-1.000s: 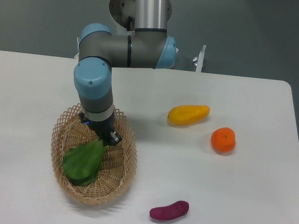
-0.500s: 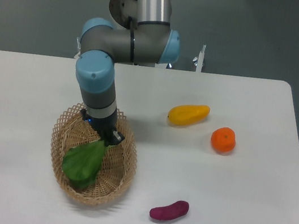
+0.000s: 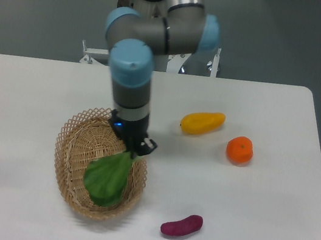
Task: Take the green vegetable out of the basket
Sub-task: 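Lift the bok choy up and out of the basket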
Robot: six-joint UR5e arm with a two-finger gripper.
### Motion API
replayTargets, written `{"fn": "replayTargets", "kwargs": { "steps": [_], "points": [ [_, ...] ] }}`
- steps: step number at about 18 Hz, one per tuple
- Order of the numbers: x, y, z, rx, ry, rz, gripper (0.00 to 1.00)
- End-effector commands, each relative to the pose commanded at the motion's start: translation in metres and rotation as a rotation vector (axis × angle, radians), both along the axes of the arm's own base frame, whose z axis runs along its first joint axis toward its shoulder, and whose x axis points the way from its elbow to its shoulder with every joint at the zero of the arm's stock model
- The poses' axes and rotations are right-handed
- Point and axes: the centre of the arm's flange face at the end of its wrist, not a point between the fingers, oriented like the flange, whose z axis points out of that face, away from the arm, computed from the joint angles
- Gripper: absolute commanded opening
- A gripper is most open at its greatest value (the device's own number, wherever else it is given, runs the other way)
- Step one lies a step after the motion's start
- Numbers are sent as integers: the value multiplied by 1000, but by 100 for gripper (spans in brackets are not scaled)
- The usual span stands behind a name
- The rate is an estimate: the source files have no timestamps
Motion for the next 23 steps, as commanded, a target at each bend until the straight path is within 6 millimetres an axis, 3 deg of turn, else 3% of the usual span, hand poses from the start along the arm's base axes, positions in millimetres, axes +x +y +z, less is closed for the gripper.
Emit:
{"fn": "replayTargets", "kwargs": {
  "steps": [5, 12, 15, 23],
  "points": [
    [-63, -44, 6, 13, 2, -42, 23],
    [-121, -99, 9, -1, 37, -134, 23],
    [-135, -115, 9, -5, 45, -145, 23],
    [-142, -122, 10, -7, 49, -148, 23]
  ]
}}
